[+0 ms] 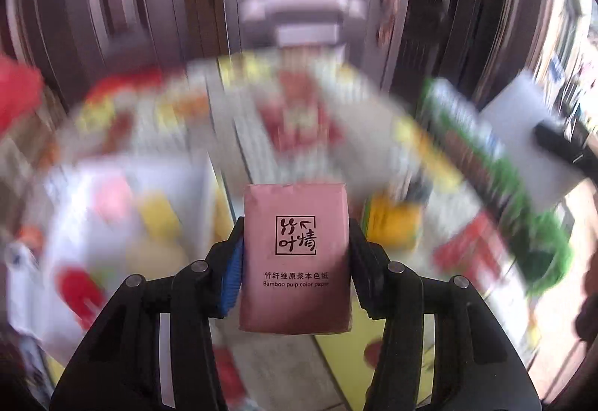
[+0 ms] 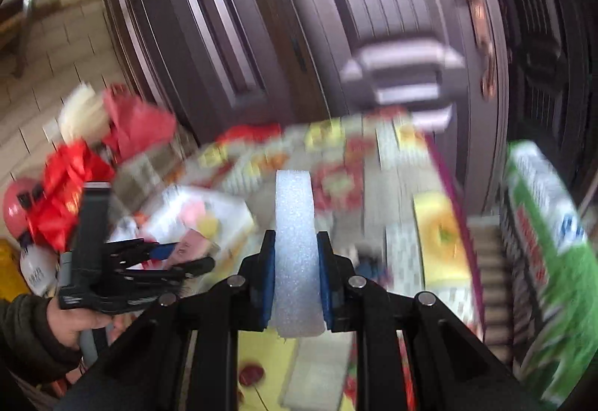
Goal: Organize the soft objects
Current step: 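Carry the white foam strip and pink tissue pack over the tray with both grippers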
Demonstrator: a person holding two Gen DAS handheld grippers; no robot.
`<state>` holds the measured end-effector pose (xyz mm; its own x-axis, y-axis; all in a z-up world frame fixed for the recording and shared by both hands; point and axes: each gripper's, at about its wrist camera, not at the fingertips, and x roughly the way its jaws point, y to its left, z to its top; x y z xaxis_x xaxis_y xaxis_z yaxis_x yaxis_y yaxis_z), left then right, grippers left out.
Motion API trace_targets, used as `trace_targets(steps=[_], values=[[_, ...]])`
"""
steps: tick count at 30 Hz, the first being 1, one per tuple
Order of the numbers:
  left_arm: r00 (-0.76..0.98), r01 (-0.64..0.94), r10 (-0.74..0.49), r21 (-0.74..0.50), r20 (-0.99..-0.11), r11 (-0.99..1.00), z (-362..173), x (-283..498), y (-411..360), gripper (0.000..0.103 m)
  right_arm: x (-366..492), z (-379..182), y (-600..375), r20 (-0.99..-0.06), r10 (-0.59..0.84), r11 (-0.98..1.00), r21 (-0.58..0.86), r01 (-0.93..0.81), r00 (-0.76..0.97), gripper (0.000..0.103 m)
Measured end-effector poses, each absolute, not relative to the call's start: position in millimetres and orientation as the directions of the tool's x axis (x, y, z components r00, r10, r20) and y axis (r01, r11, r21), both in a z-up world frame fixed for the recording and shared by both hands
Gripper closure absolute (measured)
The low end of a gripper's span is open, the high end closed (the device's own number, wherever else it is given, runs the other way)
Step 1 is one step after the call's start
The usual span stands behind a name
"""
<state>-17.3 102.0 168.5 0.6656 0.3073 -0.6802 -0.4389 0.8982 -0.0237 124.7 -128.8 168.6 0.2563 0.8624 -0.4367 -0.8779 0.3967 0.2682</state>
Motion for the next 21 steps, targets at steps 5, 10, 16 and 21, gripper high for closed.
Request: trace_targets(steps=[5, 10, 16, 21], values=[[0.817, -0.427, 0.384, -0.003, -0.431, 0.904, 306.8, -56.2, 102.4, 0.053, 97.4, 246.1, -138.0, -0.211, 0.918, 0.383, 0.249, -0.890, 0.336, 0.084], [0.874, -0.421, 0.406, 0.000, -0.267, 0.907, 372.1, -110.8, 96.0, 0.053, 65.3, 297.9, -148.3, -0.033, 0.953, 0.297, 0.279, -0.913, 0.300, 0.084], [0.863, -0.446, 0.413, -0.055, -0.292, 0.893, 350.6, -152.6, 114.7, 0.053, 34.1, 309.1, -135.9, -0.002, 0.955, 0.288, 0.263, -0.921, 0.298, 0.084], [0.845, -0.453, 0.401, -0.073, -0.354, 0.889, 313.9, -163.8, 120.9, 0.053, 22.4, 299.5, -120.6, -0.050, 0.956, 0.292, 0.286, -0.912, 0.290, 0.084]])
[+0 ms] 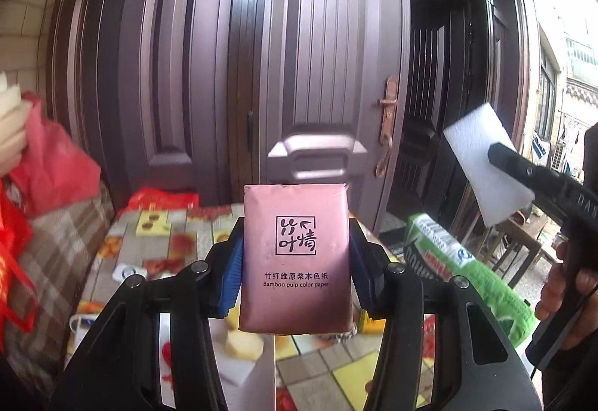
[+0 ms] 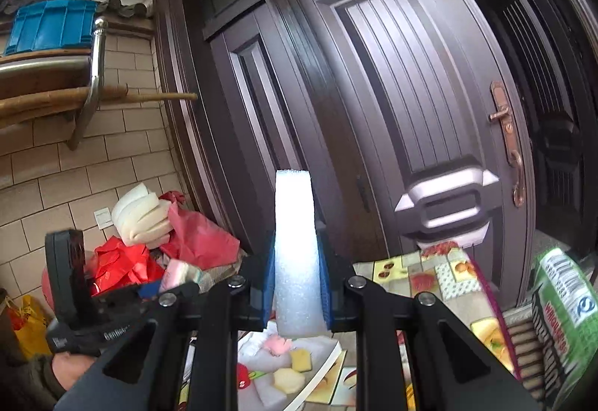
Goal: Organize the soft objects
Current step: 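Carry the white foam strip and pink tissue pack over the tray with both grippers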
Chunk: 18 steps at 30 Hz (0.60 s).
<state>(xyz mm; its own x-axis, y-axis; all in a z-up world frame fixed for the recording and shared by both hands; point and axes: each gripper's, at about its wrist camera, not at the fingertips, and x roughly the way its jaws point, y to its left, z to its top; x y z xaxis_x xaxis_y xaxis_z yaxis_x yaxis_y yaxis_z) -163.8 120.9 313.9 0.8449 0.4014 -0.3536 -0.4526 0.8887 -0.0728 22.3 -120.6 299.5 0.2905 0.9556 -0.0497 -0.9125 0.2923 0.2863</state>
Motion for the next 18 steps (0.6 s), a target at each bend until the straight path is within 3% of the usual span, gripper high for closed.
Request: trace_targets(steps=[8, 18], values=[[0.838, -0.469, 0.388, -0.142, -0.384, 0.872, 287.6, -182.5, 141.1, 0.053, 0.1, 289.4, -90.1, -0.139, 0.955, 0.292, 0.289, -0.912, 0.261, 0.084], [0.833, -0.503, 0.420, -0.177, -0.361, 0.846, 288.1, -209.7, 166.8, 0.053, -28.5, 290.1, -52.2, -0.177, 0.962, 0.247, 0.246, -0.937, 0.207, 0.084]])
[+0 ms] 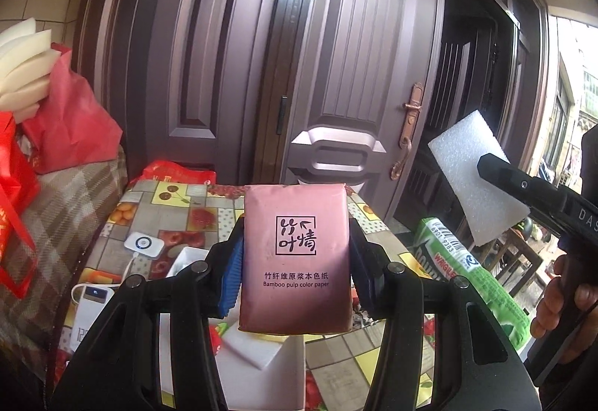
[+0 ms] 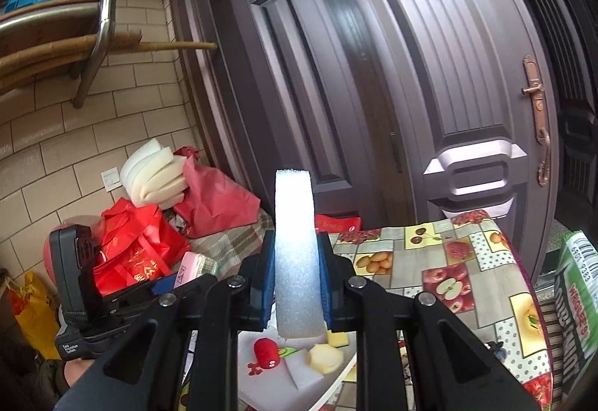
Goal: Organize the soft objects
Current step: 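Carry the white foam strip and pink tissue pack over the tray with both grippers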
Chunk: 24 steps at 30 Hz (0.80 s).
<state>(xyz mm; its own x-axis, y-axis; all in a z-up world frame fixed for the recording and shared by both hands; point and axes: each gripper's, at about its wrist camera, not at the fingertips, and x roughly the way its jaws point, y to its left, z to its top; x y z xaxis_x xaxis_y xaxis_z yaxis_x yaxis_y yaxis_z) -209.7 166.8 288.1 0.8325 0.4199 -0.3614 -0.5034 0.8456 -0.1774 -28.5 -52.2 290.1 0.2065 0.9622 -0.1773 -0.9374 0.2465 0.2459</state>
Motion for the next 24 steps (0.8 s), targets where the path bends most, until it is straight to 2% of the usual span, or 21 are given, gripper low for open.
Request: trace_targets(steps=[24], values=[[0.822, -0.528, 0.429, -0.221, -0.373, 0.820, 276.2, -215.2, 201.7, 0.053, -41.7, 274.1, -14.9, -0.264, 0.950, 0.228, 0.225, -0.947, 0.165, 0.084]])
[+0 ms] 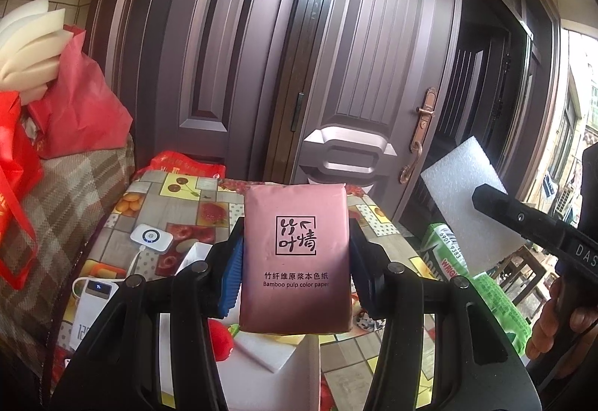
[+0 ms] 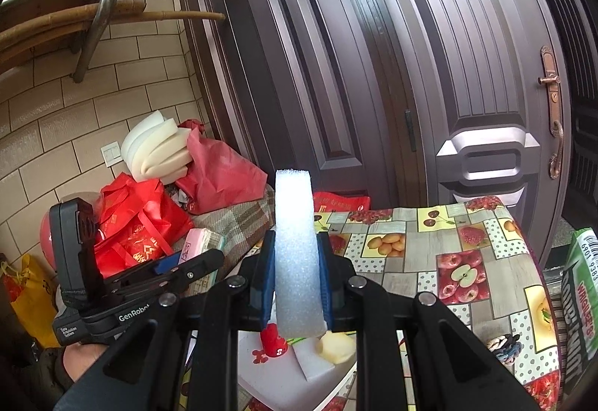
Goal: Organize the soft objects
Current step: 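Carry the white foam strip and pink tissue pack over the tray with both grippers, then open both grippers to drop the foam strip and tissue pack into the tray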
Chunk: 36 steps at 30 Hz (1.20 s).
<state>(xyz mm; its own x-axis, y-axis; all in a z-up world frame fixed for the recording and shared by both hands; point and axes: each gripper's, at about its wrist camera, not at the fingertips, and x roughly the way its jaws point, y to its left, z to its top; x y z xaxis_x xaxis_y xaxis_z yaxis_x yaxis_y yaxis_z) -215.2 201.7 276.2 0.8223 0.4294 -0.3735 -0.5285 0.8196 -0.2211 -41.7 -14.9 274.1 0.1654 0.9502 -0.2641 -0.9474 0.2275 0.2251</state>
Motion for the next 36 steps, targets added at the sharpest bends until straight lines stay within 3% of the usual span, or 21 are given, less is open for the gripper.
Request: trace_targets(steps=[16, 22, 28, 36], values=[[0.775, -0.589, 0.453, -0.244, -0.440, 0.770, 247.4, -204.5, 243.6, 0.053, -35.3, 240.2, 34.8, -0.377, 0.920, 0.208, 0.242, -0.948, 0.105, 0.084], [0.722, -0.649, 0.472, -0.259, -0.506, 0.715, 223.4, -204.3, 284.5, 0.053, -34.3, 210.0, 75.1, -0.470, 0.881, 0.182, 0.245, -0.952, 0.047, 0.084], [0.623, -0.692, 0.449, -0.183, -0.641, 0.698, 168.1, -180.6, 314.1, 0.053, -38.5, 159.8, 107.4, -0.580, 0.814, 0.175, 0.243, -0.954, 0.002, 0.084], [0.566, -0.708, 0.430, -0.147, -0.703, 0.691, 133.0, -160.0, 325.9, 0.053, -41.4, 113.2, 136.5, -0.671, 0.741, 0.169, 0.230, -0.958, -0.030, 0.084]])
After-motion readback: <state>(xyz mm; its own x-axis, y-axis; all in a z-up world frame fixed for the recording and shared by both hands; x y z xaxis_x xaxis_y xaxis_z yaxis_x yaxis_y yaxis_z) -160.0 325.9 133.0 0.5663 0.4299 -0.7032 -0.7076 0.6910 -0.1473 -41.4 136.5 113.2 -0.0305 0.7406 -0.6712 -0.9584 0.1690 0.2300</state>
